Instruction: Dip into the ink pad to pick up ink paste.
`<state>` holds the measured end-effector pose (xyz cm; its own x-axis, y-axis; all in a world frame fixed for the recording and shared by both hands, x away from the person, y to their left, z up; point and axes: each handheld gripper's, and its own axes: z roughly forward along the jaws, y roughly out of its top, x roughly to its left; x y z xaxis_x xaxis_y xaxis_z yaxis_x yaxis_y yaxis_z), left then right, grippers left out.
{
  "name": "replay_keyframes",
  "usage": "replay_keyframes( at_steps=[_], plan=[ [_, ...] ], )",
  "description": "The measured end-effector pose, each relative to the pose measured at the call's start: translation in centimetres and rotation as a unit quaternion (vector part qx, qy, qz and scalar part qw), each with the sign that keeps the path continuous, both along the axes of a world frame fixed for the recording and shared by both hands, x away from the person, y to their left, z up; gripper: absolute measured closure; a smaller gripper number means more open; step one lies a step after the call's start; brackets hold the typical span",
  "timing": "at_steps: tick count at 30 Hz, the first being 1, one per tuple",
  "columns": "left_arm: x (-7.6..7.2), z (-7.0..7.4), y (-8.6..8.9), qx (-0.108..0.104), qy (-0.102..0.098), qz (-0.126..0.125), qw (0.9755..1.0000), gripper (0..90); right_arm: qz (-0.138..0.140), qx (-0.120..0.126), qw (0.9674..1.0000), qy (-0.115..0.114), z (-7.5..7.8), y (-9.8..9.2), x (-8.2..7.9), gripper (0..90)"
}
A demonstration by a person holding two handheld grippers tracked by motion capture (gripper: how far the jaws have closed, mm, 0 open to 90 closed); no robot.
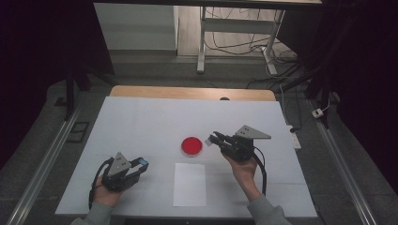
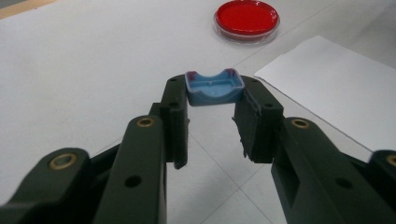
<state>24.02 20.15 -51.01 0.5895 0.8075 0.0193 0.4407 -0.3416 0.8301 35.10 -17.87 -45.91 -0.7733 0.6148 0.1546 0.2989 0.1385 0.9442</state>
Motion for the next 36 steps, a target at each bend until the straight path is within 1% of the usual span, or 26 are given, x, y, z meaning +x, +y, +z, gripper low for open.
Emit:
replay_keyframes(
  at_steps=[5,16,25,36],
  plan=[
    [0.0,0.0,0.0,0.000,0.000,0.000,1.0000,65.6,0.002,0.000,1.0000,0.002,-0.1,0.5,0.4,75.7],
    [0.0,0.0,-0.1,0.002,0.001,-0.004,1.0000,65.6,0.008,-0.010,0.9999,0.006,-0.4,1.8,1.2,75.7],
    [0.0,0.0,-0.2,0.003,0.001,-0.003,1.0000,65.6,0.009,-0.014,0.9998,0.011,-0.7,2.4,1.7,75.6],
    [0.0,0.0,-0.3,0.004,0.001,-0.005,1.0000,65.6,0.009,-0.018,0.9997,0.011,-0.9,2.9,2.3,75.6]
  ],
)
